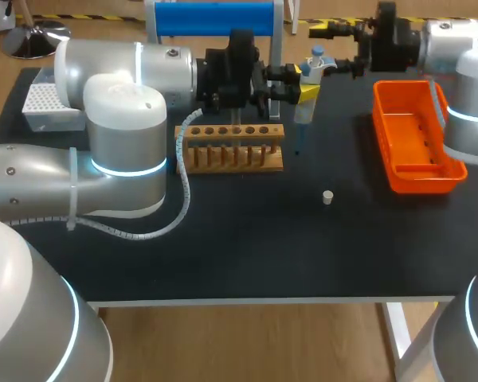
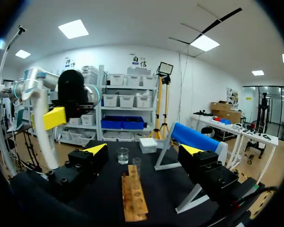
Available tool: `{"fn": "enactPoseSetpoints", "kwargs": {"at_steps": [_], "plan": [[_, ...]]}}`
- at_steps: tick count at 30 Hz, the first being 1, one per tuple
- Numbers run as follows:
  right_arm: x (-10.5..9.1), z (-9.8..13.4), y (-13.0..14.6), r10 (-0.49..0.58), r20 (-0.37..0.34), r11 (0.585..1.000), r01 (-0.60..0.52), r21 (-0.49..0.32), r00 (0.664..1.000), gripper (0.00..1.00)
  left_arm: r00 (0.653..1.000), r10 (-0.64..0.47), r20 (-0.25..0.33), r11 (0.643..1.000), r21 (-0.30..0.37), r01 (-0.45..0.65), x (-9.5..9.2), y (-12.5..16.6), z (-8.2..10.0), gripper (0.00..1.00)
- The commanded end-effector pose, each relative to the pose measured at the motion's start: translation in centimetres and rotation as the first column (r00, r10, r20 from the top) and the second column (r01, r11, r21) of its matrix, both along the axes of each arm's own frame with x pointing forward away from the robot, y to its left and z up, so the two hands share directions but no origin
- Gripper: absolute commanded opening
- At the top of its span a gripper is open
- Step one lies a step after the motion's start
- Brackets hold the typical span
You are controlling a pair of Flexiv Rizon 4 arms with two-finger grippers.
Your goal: Invert the test tube, pick up the pipette, mount the tip to pipette, aspirate from beaker and dispense into the tube, eject the tip, return the pipette, and cap with the stopper.
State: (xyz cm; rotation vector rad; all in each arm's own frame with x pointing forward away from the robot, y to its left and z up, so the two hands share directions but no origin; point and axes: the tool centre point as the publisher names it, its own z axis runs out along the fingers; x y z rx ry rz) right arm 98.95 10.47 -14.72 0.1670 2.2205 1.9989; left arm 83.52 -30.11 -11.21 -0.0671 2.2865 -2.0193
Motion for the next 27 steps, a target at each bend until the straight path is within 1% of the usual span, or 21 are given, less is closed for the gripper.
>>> {"fn": "enactPoseSetpoints", "kwargs": {"at_steps": [1, 3, 8, 16, 22, 27], "plan": [[2.4, -0.1, 2.1, -0.009, -0.008, 1.000, 0.008, -0.026, 1.000, 1.00, 1.000, 0.001, -0.001, 1.000, 0.001, -0.001, 0.0, 0.0, 0.1, 0.00], [3.0, -0.3, 2.6, -0.016, -0.013, 0.999, 0.016, -0.034, 1.000, 1.00, 1.000, 0.001, -0.001, 1.000, 0.001, -0.001, 0.0, 0.0, 0.1, 0.00], [5.6, -0.9, 3.8, -0.043, -0.015, 0.996, 0.042, -0.078, 0.999, 1.00, 1.000, 0.001, -0.001, 1.000, 0.001, -0.001, 0.0, 0.0, 0.1, 0.00], [8.7, -1.7, 5.0, -0.070, -0.007, 0.991, 0.069, -0.117, 0.998, 1.00, 1.000, 0.001, -0.001, 1.000, 0.001, -0.001, 0.0, 0.0, 0.1, 0.00], [10.5, -2.2, 5.9, -0.084, -0.006, 0.988, 0.082, -0.129, 0.996, 1.00, 1.000, 0.001, -0.001, 1.000, 0.001, -0.001, 0.0, 0.0, 0.1, 0.00], [11.4, -2.4, 6.5, -0.088, -0.003, 0.987, 0.087, -0.137, 0.996, 1.00, 1.000, 0.001, -0.001, 1.000, 0.001, -0.001, 0.0, 0.0, 0.1, 0.00]]}}
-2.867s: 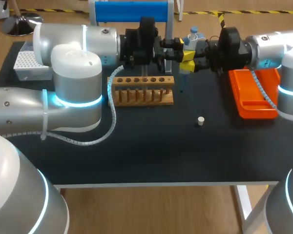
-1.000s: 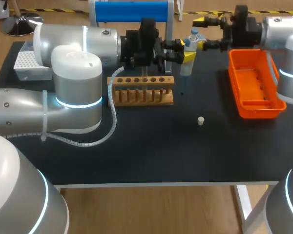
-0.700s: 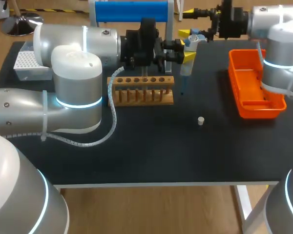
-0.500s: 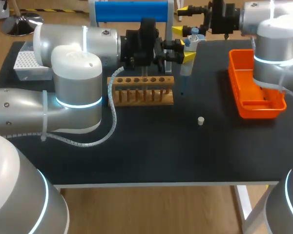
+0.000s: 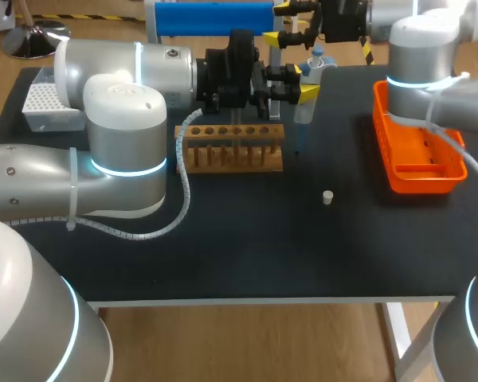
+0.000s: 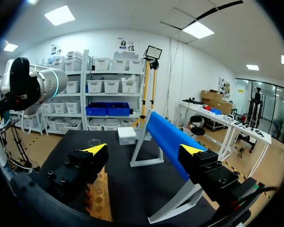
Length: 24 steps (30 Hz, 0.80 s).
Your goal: Invert the test tube, pick up the pipette, mount the tip to pipette, aspirate from beaker and dispense into the tube, eject the tip, return the pipette, and cap with the stopper.
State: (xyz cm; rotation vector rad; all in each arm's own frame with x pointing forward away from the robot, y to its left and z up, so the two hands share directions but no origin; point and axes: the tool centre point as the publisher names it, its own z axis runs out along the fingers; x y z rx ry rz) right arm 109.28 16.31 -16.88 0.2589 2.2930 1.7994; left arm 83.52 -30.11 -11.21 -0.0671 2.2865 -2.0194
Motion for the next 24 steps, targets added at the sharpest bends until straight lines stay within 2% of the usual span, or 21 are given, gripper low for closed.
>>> {"fn": "enactPoseSetpoints", "kwargs": {"at_steps": [1, 24], "plan": [[1.06, -0.23, 0.71, 0.007, -0.003, 1.000, -0.007, -0.007, 1.000, 1.00, 1.000, 0.001, -0.001, 1.000, 0.001, -0.001, -0.04, 0.03, 0.10, 0.00], [0.98, -0.03, 0.70, 0.008, 0.003, 1.000, -0.008, -0.011, 1.000, 1.00, 1.000, 0.001, -0.001, 1.000, 0.001, -0.001, -0.04, 0.03, 0.10, 0.00]]}}
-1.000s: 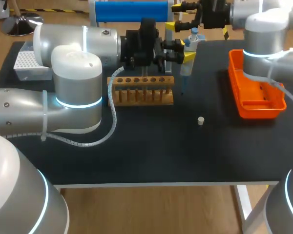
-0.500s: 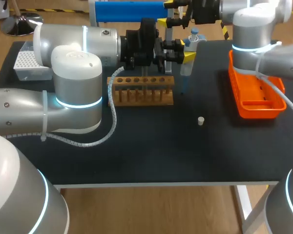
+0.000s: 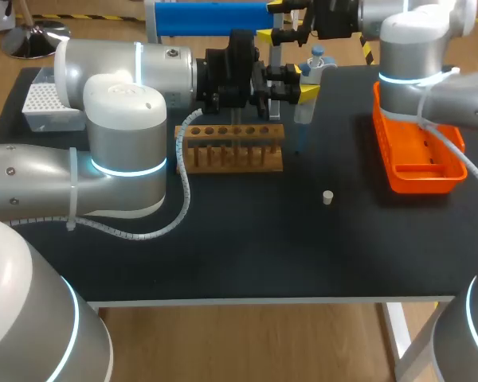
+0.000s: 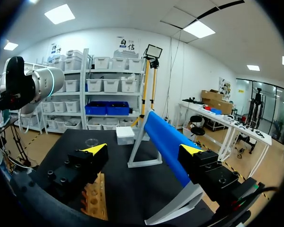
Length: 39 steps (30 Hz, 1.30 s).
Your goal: Invert the test tube, pick up the pipette, mount the tip to pipette, aspirate from beaker and dispense into the tube, eject the tip, return the pipette, and cap with the stopper.
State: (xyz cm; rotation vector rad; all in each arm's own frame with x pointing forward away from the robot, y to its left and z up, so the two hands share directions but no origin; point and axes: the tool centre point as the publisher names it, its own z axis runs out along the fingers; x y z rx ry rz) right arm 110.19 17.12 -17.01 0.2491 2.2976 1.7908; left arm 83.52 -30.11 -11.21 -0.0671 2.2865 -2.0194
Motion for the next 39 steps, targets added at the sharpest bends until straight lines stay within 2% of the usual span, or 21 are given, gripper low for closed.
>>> {"fn": "enactPoseSetpoints", "kwargs": {"at_steps": [1, 9, 12, 17, 29, 39], "plan": [[0.1, 0.1, -0.1, 0.004, -0.002, 1.000, -0.004, -0.003, 1.000, 1.00, 1.000, 0.001, -0.001, 1.000, 0.001, -0.001, 0.0, 0.0, 0.1, 0.00], [0.1, 0.1, -0.1, 0.004, -0.002, 1.000, -0.004, -0.003, 1.000, 1.00, 1.000, 0.001, -0.001, 1.000, 0.001, -0.001, 0.0, 0.0, 0.1, 0.00], [0.1, 0.1, -0.1, 0.004, -0.002, 1.000, -0.004, -0.003, 1.000, 1.00, 0.999, 0.043, -0.016, 0.998, 0.037, -0.043, 0.6, 1.7, -0.2, 0.00], [0.1, 0.1, -0.1, 0.004, -0.002, 1.000, -0.004, -0.003, 1.000, 1.00, 0.991, 0.131, -0.023, 0.987, 0.093, -0.128, 1.0, 5.6, -0.4, 0.00], [0.1, 0.1, -0.1, 0.004, -0.002, 1.000, -0.004, -0.003, 1.000, 1.00, 0.955, 0.298, 0.000, 0.942, 0.160, -0.294, 1.4, 15.3, -0.6, 0.00], [0.1, 0.1, -0.1, 0.004, -0.002, 1.000, -0.004, -0.003, 1.000, 1.00, 0.912, 0.411, 0.010, 0.899, 0.164, -0.407, 3.1, 22.5, -1.1, 0.00]]}}
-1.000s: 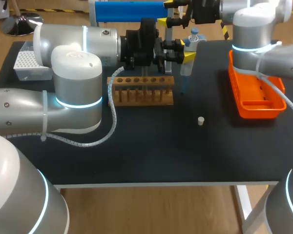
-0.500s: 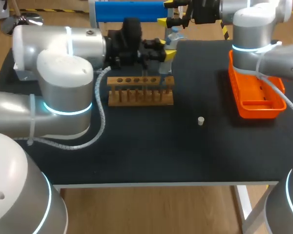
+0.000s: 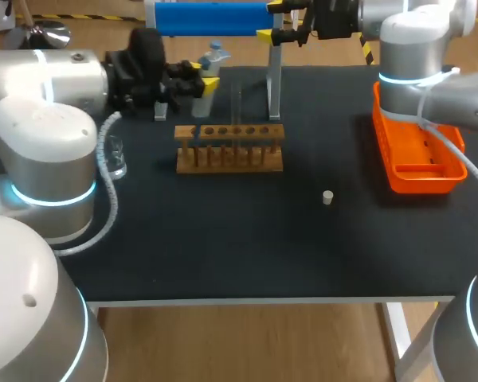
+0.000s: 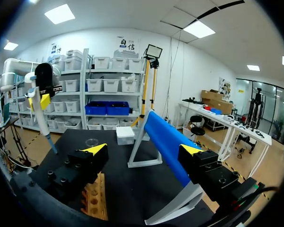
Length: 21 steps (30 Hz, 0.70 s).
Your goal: Invert the test tube, pick up the pipette, mount the tip to pipette, aspirate from beaker and dispense into the tube, eject the tip, return the pipette, and cap with the stopper.
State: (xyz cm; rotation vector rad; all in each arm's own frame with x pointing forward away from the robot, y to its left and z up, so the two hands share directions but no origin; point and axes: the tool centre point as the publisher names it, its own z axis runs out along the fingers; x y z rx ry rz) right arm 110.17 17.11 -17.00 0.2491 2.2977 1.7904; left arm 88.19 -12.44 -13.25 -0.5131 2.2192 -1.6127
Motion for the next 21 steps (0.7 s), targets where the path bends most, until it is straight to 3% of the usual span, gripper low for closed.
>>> {"fn": "enactPoseSetpoints", "kwargs": {"at_steps": [1, 10, 21], "plan": [[0.1, 0.1, -0.1, 0.004, -0.002, 1.000, -0.004, -0.003, 1.000, 1.00, 1.000, 0.017, 0.002, 1.000, -0.009, -0.017, -1.3, 5.4, 0.8, 0.00], [0.1, 0.1, -0.1, 0.004, -0.002, 1.000, -0.004, -0.003, 1.000, 1.00, 0.982, 0.182, 0.050, 0.983, -0.014, -0.182, 1.7, 8.8, 0.8, 0.00], [0.1, 0.1, -0.1, 0.004, -0.002, 1.000, -0.004, -0.003, 1.000, 1.00, 0.958, 0.279, 0.067, 0.960, -0.038, -0.277, 6.6, 10.0, 0.7, 0.00]]}}
